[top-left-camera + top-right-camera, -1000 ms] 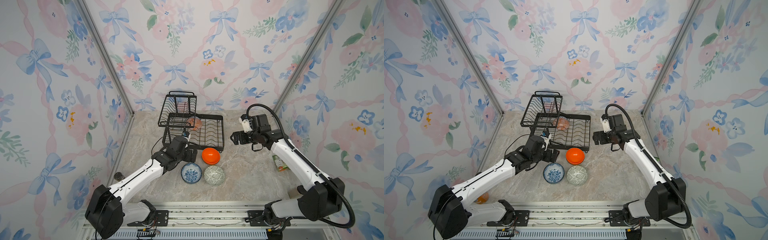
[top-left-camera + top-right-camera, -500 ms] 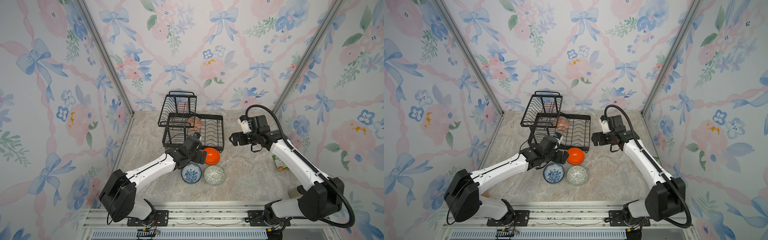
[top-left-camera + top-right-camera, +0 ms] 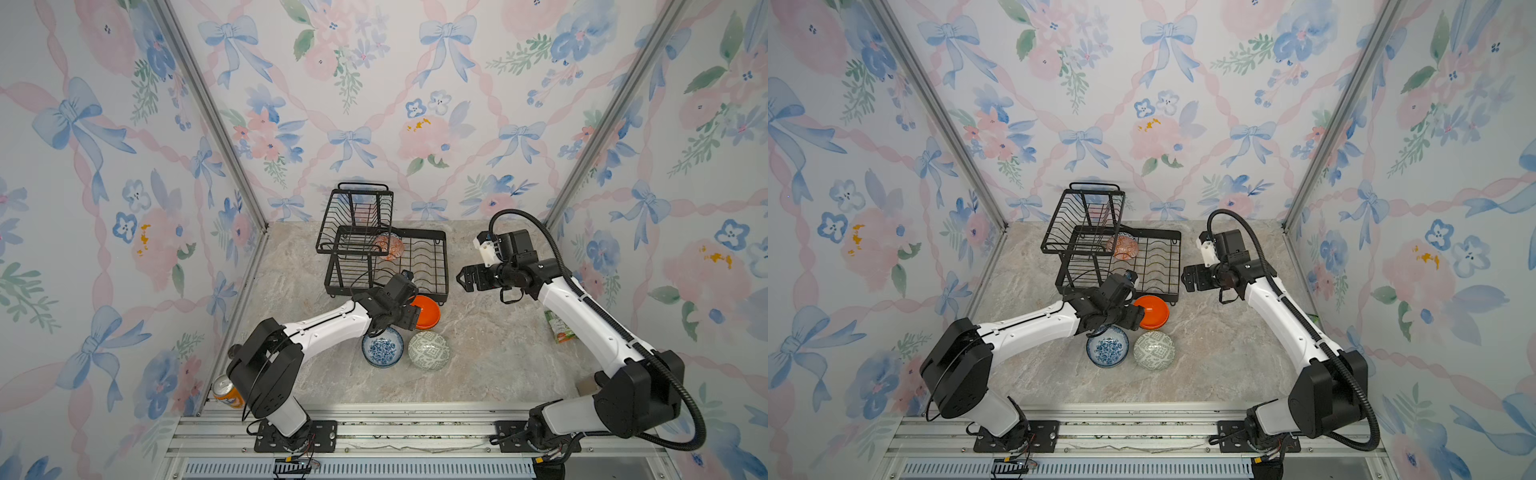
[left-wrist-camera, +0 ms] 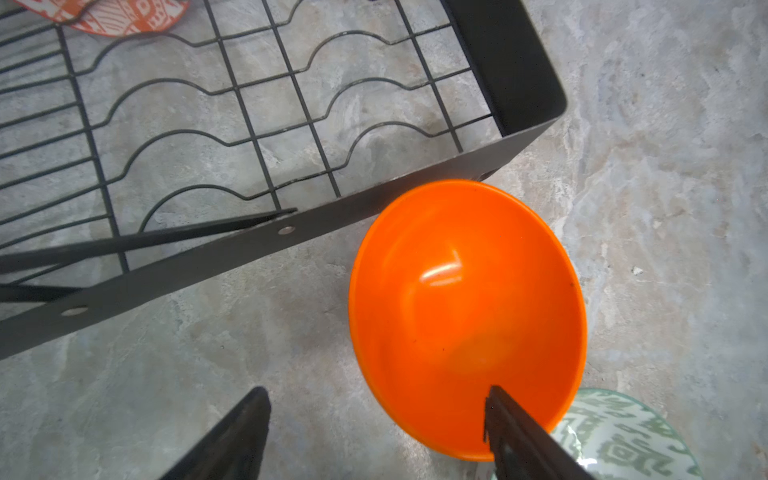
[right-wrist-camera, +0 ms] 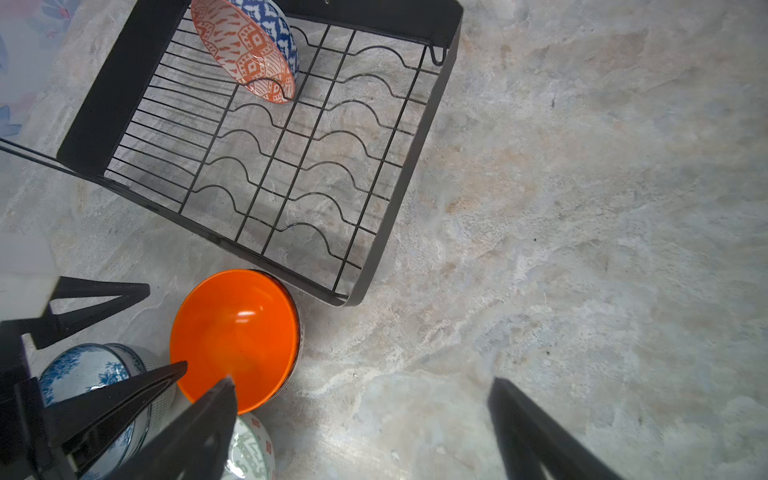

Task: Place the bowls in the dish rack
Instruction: 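Lower the left gripper onto the orange bowl rim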

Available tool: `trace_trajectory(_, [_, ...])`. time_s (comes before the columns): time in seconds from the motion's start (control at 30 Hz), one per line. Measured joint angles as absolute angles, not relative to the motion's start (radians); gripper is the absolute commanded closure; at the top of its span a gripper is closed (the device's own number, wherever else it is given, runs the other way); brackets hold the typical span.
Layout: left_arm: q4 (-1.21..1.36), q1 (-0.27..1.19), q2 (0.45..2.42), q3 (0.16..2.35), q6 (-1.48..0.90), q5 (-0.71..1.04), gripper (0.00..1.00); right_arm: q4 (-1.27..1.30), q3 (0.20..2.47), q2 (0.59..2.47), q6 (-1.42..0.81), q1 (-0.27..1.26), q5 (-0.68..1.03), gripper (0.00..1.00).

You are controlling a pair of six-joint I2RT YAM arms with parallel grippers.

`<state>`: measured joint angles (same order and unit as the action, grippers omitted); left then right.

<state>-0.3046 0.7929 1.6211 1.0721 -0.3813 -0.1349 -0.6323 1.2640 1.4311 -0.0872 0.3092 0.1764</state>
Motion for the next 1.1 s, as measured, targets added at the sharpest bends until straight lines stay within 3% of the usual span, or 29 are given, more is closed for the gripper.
trace_trajectory(0.27, [-0.305,0.812,1.695,1.096,-0.389,-0.184,0.35,-0.632,1.264,1.431,-0.09,0.31,0.181,0.03])
trace_trajectory(0.63, [-0.305,0.823,1.702,1.114,-0.399,-0.222,0.61,-0.632,1.261,1.42,-0.09,0.31,0.18,0.03])
trace_trajectory(0.9, [-0.306,0.83,1.729,1.126,-0.398,-0.245,0.66,-0.632,1.261,1.408,-0.09,0.31,0.18,0.03])
trace_trajectory(1.1, [-0.314,0.832,1.729,1.135,-0.4,-0.272,0.81,-0.631,1.261,1.408,-0.09,0.311,0.18,0.03])
